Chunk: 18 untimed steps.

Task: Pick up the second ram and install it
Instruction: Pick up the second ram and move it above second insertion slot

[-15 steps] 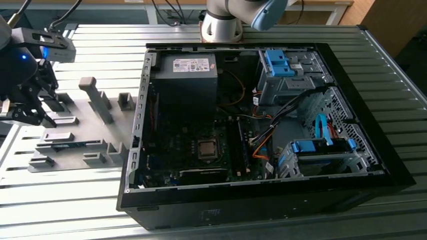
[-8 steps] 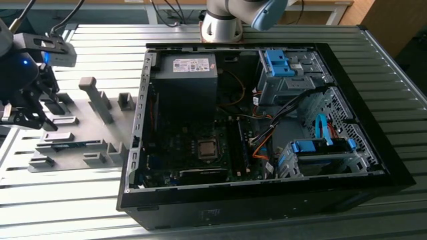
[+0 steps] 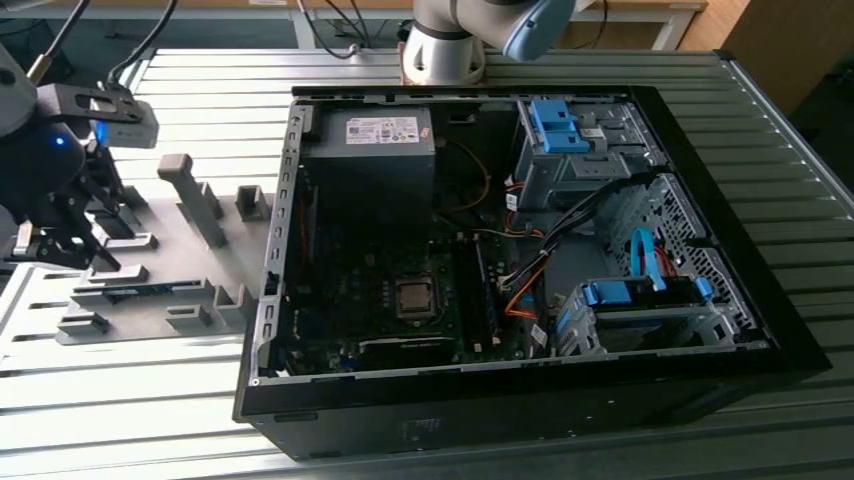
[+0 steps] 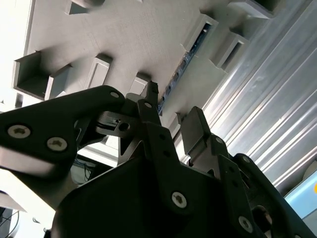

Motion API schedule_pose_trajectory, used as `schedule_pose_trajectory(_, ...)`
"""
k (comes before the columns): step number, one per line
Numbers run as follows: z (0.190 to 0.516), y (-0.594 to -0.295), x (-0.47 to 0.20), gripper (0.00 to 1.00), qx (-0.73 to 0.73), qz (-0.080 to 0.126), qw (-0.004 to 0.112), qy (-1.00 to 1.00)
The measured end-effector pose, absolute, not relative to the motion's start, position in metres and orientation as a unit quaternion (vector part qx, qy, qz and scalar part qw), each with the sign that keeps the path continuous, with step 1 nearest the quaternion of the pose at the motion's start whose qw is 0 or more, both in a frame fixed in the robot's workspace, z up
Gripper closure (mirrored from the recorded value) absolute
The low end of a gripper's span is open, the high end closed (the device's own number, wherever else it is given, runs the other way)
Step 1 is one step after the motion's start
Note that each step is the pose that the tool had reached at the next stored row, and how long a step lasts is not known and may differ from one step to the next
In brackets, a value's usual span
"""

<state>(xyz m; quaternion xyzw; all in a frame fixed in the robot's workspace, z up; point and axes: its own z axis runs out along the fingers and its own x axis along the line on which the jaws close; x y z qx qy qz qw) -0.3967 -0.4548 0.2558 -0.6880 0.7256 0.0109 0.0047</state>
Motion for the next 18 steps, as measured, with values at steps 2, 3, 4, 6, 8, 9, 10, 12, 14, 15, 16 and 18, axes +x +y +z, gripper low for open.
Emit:
schedule_pose_trajectory(2, 0.254, -0.455, -0.397, 0.54, -0.688, 0.011, 0.005, 0.726)
schedule_pose_trajectory(3, 0.254, -0.455, -0.397, 0.54, -0.688, 0.011, 0.005, 0.726)
schedule_pose_trajectory(4, 0.254, -0.455, -0.397, 0.54, -0.688, 0.011, 0.004, 0.726)
schedule_pose_trajectory(6, 0.253, -0.455, -0.397, 0.54, -0.688, 0.011, 0.005, 0.726)
schedule_pose_trajectory(8, 0.251, -0.455, -0.397, 0.54, -0.688, 0.011, 0.005, 0.726)
schedule_pose_trajectory(9, 0.249, -0.455, -0.397, 0.54, -0.688, 0.011, 0.005, 0.726)
schedule_pose_trajectory(10, 0.248, -0.456, -0.398, 0.54, -0.688, 0.011, 0.005, 0.726)
schedule_pose_trajectory(12, 0.244, -0.456, -0.398, 0.54, -0.688, 0.011, 0.005, 0.726)
schedule_pose_trajectory(14, 0.240, -0.456, -0.399, 0.54, -0.688, 0.011, 0.005, 0.726)
schedule_pose_trajectory(15, 0.239, -0.457, -0.399, 0.54, -0.688, 0.011, 0.005, 0.726)
schedule_pose_trajectory(16, 0.237, -0.457, -0.399, 0.54, -0.688, 0.011, 0.005, 0.726)
schedule_pose_trajectory(18, 0.233, -0.457, -0.400, 0.54, -0.688, 0.011, 0.005, 0.726)
